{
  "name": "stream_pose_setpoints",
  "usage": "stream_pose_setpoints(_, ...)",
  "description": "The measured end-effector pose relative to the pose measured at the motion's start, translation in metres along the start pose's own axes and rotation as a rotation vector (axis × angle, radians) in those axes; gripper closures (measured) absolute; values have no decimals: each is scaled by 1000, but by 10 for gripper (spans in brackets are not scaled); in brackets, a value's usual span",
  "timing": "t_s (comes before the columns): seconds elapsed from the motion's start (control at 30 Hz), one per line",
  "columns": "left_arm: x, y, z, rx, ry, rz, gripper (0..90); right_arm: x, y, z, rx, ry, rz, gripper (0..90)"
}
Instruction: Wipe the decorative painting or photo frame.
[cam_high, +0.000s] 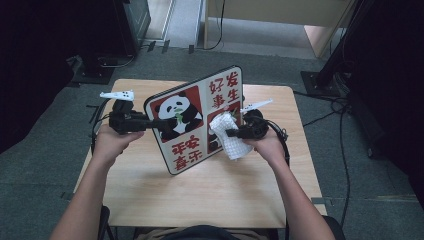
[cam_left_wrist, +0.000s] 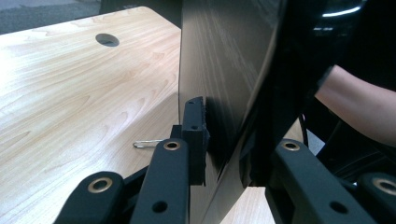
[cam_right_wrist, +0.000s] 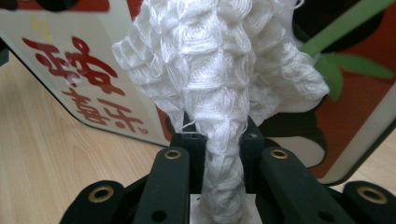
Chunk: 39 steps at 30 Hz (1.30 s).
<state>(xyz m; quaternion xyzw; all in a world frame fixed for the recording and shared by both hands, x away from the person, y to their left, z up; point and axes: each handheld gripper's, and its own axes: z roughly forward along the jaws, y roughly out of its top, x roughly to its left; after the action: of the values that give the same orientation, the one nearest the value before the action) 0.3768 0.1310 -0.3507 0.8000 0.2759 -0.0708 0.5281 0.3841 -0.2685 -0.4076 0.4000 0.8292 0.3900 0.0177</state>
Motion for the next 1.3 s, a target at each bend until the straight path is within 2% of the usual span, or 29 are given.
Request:
stream_pose_setpoints(0.2, 1, 0, 0, -2, -3, -3, 755, 11, 20, -19, -32, -2, -21, 794)
stream_pose_setpoints(0.3, 1, 0, 0, -1, -2, -1, 755, 16, 38, -31, -33, -12, -35, 793)
stream_pose_setpoints(0.47, 1, 0, 0, -2, -2, 0, 755, 25, 55, -39, -38, 3, -59, 793)
stream_pose_setpoints(0.5, 1, 0, 0, -2, -2, 0, 756, 31, 65, -44, -53, -3, -87, 793)
stream_pose_setpoints(0.7, 2, 0, 0, -6, -5, -1, 756, 39, 85, -54, -60, -8, -102, 793)
stream_pose_setpoints(0.8, 3, 0, 0, -8, -9, -2, 756, 44, 101, -61, -65, -19, -123, 793)
stream_pose_setpoints(0.83, 3, 0, 0, -7, -9, 0, 756, 47, 111, -64, -69, -22, -130, 793)
stream_pose_setpoints(0.87, 3, 0, 0, -6, -9, 3, 756, 47, 111, -64, -69, -22, -130, 793)
stream_pose_setpoints(0.97, 4, 0, 0, -7, -12, 1, 756, 55, 131, -68, -73, -25, -154, 792)
stream_pose_setpoints(1.07, 4, 0, 0, -9, -14, -2, 756, 60, 139, -70, -73, -25, -160, 792)
stream_pose_setpoints(1.1, 4, 0, 0, -11, -13, -1, 757, 64, 149, -71, -72, -24, -169, 792)
stream_pose_setpoints(1.3, 4, 0, 0, -8, -13, 1, 759, 71, 161, -65, -57, -43, -189, 792)
